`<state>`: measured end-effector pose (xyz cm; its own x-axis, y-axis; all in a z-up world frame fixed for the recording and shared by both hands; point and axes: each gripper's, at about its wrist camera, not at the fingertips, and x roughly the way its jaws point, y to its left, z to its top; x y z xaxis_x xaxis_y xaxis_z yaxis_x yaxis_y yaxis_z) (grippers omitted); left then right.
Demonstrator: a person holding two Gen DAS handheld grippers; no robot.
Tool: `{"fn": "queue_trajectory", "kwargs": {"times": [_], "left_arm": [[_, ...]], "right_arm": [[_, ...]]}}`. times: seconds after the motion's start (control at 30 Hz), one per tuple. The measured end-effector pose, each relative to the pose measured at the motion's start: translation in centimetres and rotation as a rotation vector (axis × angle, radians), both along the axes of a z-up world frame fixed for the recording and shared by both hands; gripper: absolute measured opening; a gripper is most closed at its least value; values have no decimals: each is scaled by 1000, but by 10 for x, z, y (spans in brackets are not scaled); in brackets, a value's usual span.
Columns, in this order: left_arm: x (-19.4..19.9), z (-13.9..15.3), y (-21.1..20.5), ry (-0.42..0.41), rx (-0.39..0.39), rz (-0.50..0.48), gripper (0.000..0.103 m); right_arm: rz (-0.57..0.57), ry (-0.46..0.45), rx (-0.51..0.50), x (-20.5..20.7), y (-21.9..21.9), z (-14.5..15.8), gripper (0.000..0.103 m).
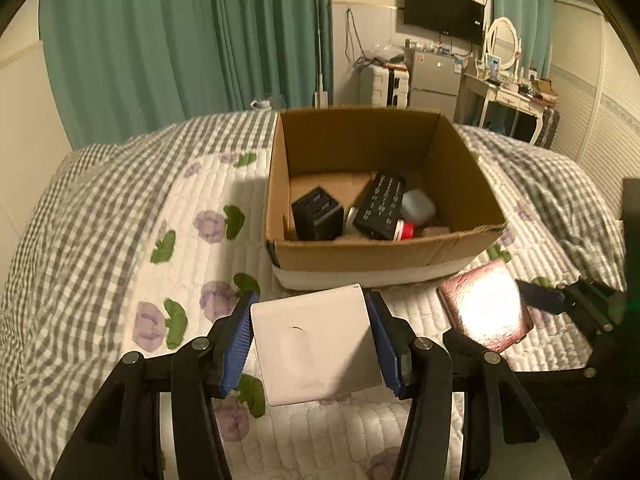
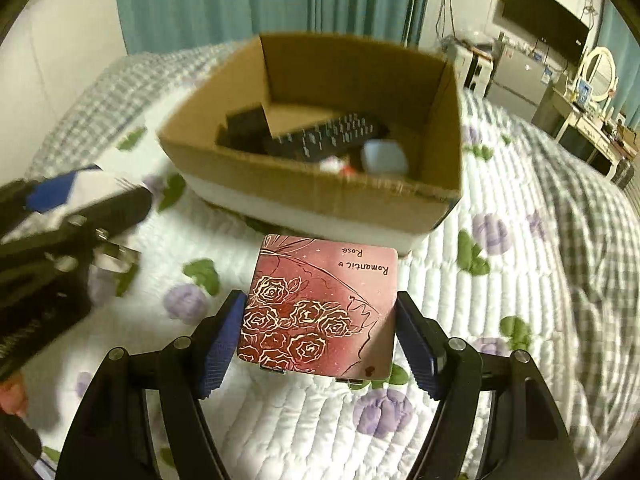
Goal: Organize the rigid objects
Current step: 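Lower the charger and pink card into the box and open both grippers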
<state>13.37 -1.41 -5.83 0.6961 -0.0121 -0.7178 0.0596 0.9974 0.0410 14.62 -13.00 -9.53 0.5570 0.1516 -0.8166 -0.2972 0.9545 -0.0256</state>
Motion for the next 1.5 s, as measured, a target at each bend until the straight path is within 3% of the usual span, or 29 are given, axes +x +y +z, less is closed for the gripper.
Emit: {"fn": "queue_trajectory", "kwargs": {"times": [0.2, 0.37, 0.6, 0.93, 1.17, 1.3, 1.5], "left_arm": [[4, 34, -1, -71, 19, -9, 56], [23, 58, -3, -117, 17, -21, 54], [81, 60, -5, -98, 4, -31, 53], [176, 12, -11, -26, 20, -21, 53], [193, -15, -14, 26, 0, -42, 54], [189, -9, -14, -22, 31, -15, 57], [177, 15, -8, -59, 3, -1, 61]], "right_arm": [[-8, -101, 27, -6, -12, 56, 73], [-29, -162, 40, 16, -22, 95, 73], [-89, -191, 117, 68, -44, 125, 73], [-87, -162, 110, 141, -48, 86, 73], [-69, -139, 125, 169, -48, 55, 73], [-67, -148, 133, 172, -48, 52, 73], [-81, -150, 128, 168, -49, 58, 73]]}}
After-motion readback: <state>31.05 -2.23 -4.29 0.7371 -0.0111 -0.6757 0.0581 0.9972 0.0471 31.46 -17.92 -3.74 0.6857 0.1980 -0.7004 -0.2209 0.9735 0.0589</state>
